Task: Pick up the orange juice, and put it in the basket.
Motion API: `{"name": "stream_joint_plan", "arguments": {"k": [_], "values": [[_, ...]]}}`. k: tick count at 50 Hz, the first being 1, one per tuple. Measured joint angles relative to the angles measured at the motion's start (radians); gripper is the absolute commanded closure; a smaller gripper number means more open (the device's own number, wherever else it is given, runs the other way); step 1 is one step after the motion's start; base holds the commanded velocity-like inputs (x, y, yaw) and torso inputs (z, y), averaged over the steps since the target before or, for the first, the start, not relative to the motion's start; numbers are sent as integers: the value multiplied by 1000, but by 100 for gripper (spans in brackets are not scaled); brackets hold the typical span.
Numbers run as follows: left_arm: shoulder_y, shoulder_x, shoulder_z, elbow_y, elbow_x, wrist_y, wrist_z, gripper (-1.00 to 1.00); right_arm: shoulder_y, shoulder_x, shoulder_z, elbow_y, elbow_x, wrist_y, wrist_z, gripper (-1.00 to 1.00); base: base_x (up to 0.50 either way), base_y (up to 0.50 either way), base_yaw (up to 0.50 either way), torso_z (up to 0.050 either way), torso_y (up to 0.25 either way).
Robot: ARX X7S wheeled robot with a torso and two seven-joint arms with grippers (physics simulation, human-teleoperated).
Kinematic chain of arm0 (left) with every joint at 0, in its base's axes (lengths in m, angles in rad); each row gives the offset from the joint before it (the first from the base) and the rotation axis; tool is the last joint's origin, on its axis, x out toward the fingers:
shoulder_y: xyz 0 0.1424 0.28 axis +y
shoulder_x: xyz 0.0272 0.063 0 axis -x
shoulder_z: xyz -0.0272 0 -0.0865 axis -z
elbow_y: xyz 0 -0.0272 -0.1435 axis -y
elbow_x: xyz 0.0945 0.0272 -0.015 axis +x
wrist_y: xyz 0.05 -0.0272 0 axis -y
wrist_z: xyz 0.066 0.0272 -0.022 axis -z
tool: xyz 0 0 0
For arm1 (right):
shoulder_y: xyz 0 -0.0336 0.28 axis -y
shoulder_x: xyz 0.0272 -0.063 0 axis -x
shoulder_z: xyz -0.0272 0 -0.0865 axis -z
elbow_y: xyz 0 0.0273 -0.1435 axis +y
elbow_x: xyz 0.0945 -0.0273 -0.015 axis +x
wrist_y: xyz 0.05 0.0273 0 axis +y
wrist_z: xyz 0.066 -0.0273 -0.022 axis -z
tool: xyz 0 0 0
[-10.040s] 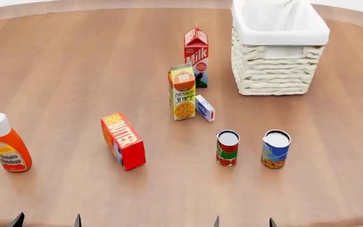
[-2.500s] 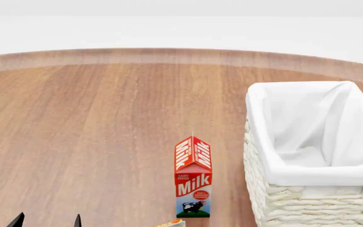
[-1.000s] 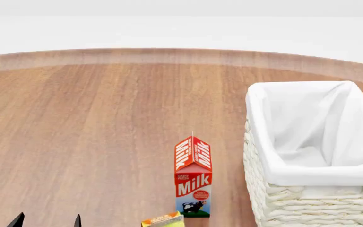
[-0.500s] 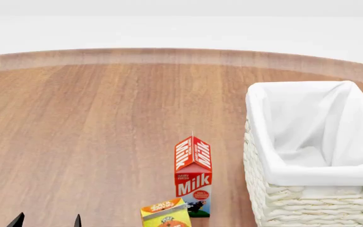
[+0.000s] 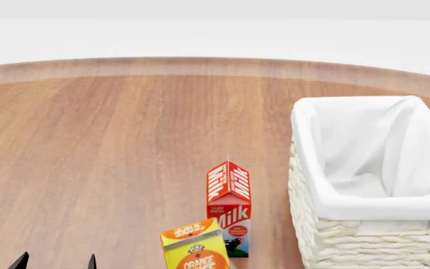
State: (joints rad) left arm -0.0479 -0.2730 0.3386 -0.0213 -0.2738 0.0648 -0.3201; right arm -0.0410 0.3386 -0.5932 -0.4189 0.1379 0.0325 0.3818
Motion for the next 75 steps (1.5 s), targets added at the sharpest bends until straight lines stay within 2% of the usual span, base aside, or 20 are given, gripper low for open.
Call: {"name": "stream_joint_plan", "arguments": {"k": [21, 75], "values": [[-2, -4, 6, -1, -4, 2, -5, -100, 1, 22, 2, -105, -14, 62, 21, 100, 0, 0, 0, 0, 0], [-6, -15, 21, -2, -15, 7, -18, -100, 119, 53, 81, -427, 3, 364, 70, 100, 0, 0, 0, 0, 1]]}}
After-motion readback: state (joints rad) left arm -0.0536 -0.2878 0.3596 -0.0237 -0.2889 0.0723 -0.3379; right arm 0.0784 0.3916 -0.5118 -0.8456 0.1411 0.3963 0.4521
